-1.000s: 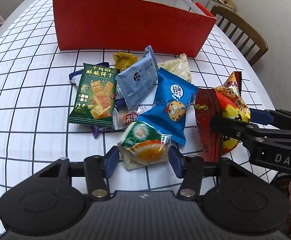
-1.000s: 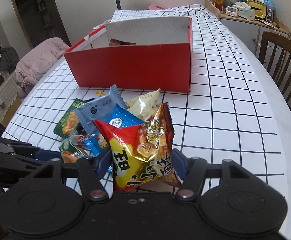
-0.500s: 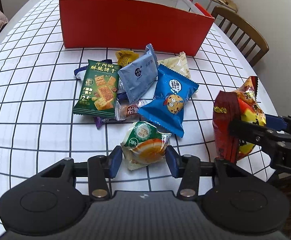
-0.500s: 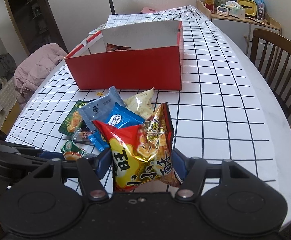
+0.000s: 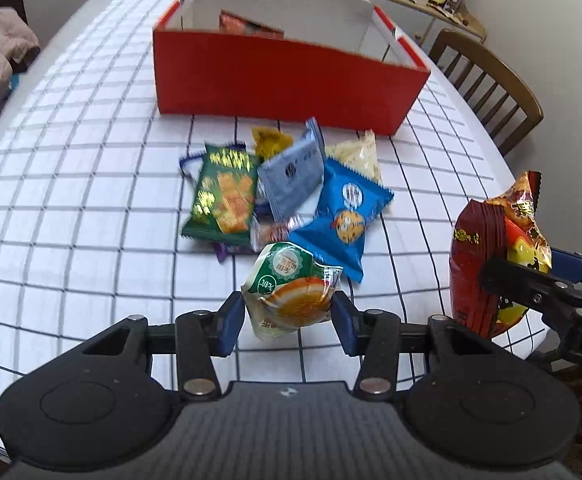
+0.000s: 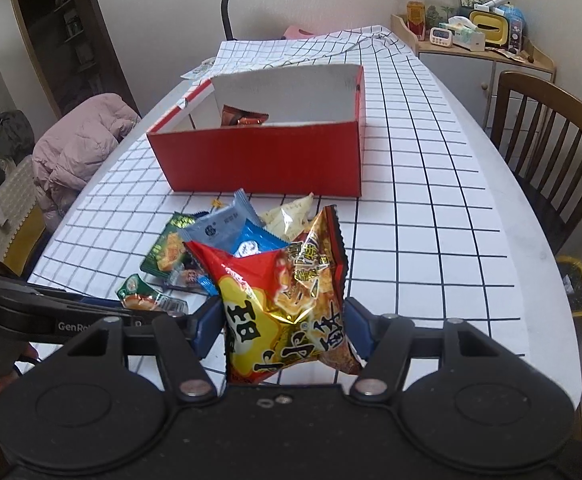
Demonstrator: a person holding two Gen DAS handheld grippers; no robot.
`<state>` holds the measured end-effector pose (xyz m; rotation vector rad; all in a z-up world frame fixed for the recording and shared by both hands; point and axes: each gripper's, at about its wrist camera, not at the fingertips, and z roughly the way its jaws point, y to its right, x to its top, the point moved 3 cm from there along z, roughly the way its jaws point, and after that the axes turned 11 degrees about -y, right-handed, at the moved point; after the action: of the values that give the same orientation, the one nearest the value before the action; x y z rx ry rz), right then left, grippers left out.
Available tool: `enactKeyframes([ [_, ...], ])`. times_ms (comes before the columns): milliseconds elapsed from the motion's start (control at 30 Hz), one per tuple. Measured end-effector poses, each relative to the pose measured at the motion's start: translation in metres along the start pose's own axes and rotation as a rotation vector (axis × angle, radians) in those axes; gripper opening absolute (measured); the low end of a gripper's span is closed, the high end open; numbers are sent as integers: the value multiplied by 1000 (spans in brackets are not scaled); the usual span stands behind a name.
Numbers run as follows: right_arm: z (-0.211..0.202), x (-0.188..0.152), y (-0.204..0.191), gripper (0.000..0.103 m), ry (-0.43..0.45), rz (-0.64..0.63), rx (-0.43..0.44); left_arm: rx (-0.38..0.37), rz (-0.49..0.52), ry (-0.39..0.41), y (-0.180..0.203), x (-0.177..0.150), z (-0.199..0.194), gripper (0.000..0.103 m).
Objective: Organize snacks
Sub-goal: 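Lift and carry the chip bag and pastry pack with both tools over the box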
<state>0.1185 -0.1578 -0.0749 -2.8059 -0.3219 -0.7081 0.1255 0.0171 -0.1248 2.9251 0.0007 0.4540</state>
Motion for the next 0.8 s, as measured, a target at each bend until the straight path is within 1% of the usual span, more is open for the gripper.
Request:
enactKeyframes([
  [333,-23,31,-9,63,44,1,11,33,16,72,4,31,-41,46],
  [600,-36,74,-11,63,98,-8,-1,24,41,132,5,70,-67,47],
  [800,-38,109,-15,63,144,-27,-17,25,58,175,7,103,-82,47],
])
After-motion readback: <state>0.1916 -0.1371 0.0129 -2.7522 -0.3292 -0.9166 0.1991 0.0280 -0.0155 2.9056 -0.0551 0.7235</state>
